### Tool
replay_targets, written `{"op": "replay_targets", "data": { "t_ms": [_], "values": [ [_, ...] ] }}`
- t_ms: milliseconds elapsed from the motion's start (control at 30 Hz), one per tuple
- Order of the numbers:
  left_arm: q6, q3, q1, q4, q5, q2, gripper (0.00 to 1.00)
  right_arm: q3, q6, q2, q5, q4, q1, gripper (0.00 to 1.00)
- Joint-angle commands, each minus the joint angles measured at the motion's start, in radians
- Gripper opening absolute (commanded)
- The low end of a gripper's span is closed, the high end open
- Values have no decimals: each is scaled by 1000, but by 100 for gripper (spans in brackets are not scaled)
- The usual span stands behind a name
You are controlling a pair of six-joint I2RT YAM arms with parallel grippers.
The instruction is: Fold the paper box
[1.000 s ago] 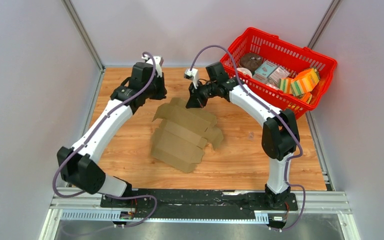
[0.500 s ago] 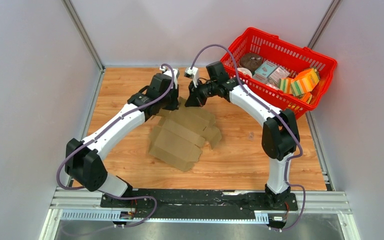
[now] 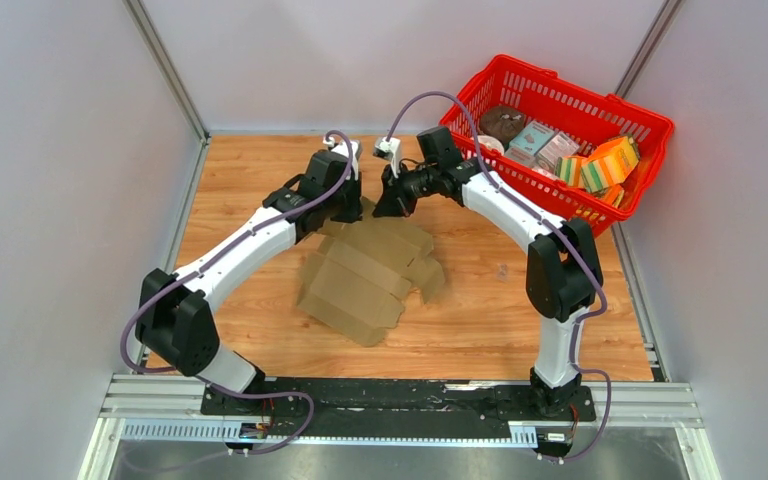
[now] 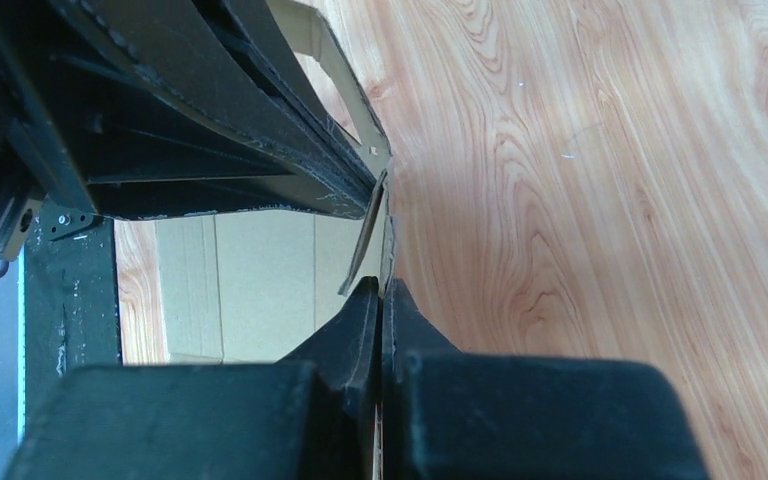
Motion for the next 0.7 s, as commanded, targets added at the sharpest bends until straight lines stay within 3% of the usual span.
{"op": "replay_targets", "data": {
  "t_ms": [0,133,333,400,667],
  "values": [
    [20,-103,-3,54,-20,-109,8,3,-5,-64,-56,45,3,0],
    [6,-218,-3,33,-97,-233,24,7,-12,-61,-48,25,-4,0],
    [24,-268,-3,-19,-156,-279,28,0,-12,-72,-60,28,-5,0],
    [43,-261,-3,-41,-173,-276,28,-3,-12,-75,-62,30,-4,0],
    [73,-258,-3,-93,-325,-243,8,-6,-16,-78,-59,31,-7,0]
  ]
}}
